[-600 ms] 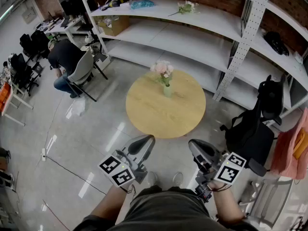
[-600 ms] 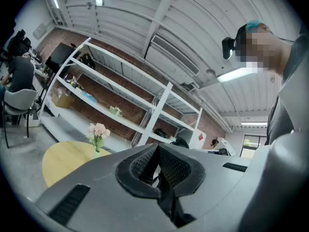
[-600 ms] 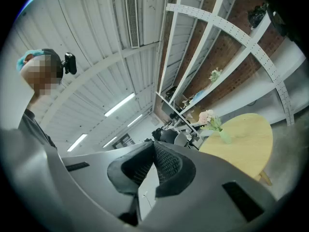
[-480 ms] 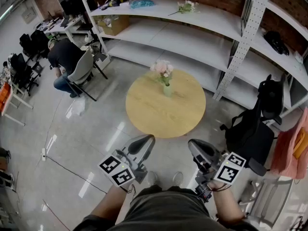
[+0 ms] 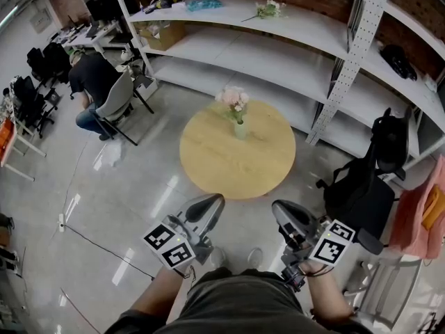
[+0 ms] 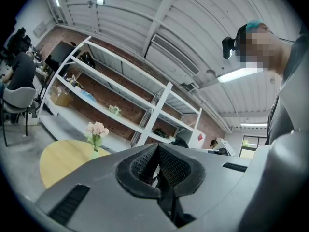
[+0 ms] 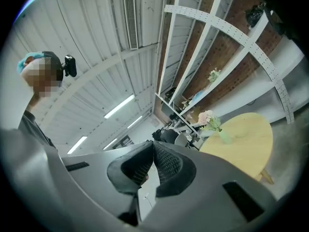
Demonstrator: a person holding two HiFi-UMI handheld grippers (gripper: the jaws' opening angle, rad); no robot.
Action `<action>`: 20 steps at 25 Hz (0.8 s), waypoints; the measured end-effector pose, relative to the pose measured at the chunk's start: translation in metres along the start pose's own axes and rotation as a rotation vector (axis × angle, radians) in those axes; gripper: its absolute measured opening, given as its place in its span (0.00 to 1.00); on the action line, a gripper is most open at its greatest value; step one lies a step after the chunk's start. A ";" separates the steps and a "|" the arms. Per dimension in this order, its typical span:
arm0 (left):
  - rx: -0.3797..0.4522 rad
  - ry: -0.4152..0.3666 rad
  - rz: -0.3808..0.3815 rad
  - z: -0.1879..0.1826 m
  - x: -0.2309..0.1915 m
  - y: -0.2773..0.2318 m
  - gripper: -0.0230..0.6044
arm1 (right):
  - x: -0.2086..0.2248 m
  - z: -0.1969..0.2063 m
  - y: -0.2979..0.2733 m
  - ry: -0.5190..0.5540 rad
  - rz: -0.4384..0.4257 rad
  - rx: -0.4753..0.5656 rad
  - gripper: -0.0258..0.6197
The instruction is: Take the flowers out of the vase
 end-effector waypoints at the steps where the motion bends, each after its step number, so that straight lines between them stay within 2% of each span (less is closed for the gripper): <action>1: 0.001 0.000 -0.001 0.000 0.000 -0.001 0.05 | 0.001 -0.001 0.000 -0.007 0.001 0.005 0.07; 14: 0.019 -0.009 -0.026 0.009 0.015 -0.028 0.05 | 0.024 -0.020 0.022 -0.010 -0.025 -0.006 0.07; 20: 0.028 -0.003 -0.054 0.008 0.011 -0.030 0.05 | 0.037 -0.026 0.030 0.000 -0.005 -0.019 0.07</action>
Point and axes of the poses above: the fingertips, and each gripper's own axes: y backward along the fingers, x to its right, z out of its underside, the point moved 2 cm from there along y, backward along the fingers, and after that the axes turned 2 degrees about -z, right-handed, at the moved point
